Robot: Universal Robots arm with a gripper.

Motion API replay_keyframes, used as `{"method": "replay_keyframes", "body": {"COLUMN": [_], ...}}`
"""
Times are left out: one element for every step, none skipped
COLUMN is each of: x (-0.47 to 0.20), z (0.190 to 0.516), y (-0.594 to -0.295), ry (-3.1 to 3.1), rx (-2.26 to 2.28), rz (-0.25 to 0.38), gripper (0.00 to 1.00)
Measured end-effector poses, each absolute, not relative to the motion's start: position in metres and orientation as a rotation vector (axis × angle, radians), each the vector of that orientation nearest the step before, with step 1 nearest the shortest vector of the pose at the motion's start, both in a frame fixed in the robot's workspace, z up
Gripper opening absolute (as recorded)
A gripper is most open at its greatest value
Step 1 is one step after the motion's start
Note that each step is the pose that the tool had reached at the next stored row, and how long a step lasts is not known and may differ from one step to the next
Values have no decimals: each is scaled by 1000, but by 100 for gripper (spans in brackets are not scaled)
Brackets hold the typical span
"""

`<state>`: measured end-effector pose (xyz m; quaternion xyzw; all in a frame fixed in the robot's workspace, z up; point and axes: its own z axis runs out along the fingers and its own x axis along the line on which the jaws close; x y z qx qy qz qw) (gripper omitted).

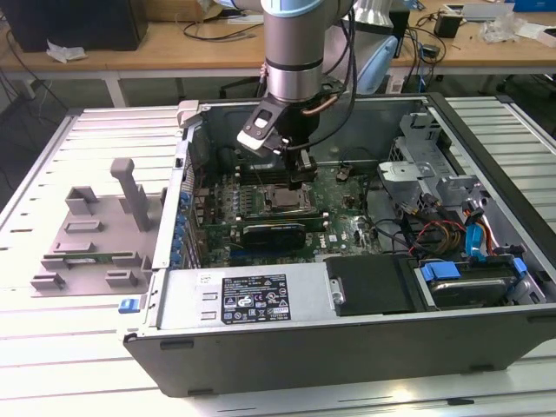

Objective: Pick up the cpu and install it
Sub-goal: 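Close the cpu cover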

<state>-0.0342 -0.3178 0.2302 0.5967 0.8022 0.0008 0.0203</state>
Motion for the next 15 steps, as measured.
{"method": "replay_keyframes", "body": {"x": [-34, -34, -34, -34, -34, -34, -34, -34, -34, -34, -34, -34, -34, -34, -34], "z": [230, 230, 230, 230, 230, 230, 230, 230, 230, 230, 230, 230, 230, 230, 230], "y": [-318, -318, -318, -318, -318, -318, -318, -318, -318, -318, -318, -318, -318, -318, -318], "ry": [2505, 2532, 2550, 2570, 2588, 2604, 2621, 2639, 2657, 2670, 2697, 2729, 2754, 2777, 2797], "rx": [1828, 1790, 1765, 1735, 1708, 1684, 1659, 1629, 1600, 1577, 1531, 1474, 1428, 1383, 1341], "rz": [3, 4, 5, 5, 6, 7, 7, 8, 9, 9, 10, 12, 13, 14, 15], "gripper": [11, 11, 11, 11, 11, 11, 11, 11, 11, 11, 11, 11, 11, 11, 11]}}
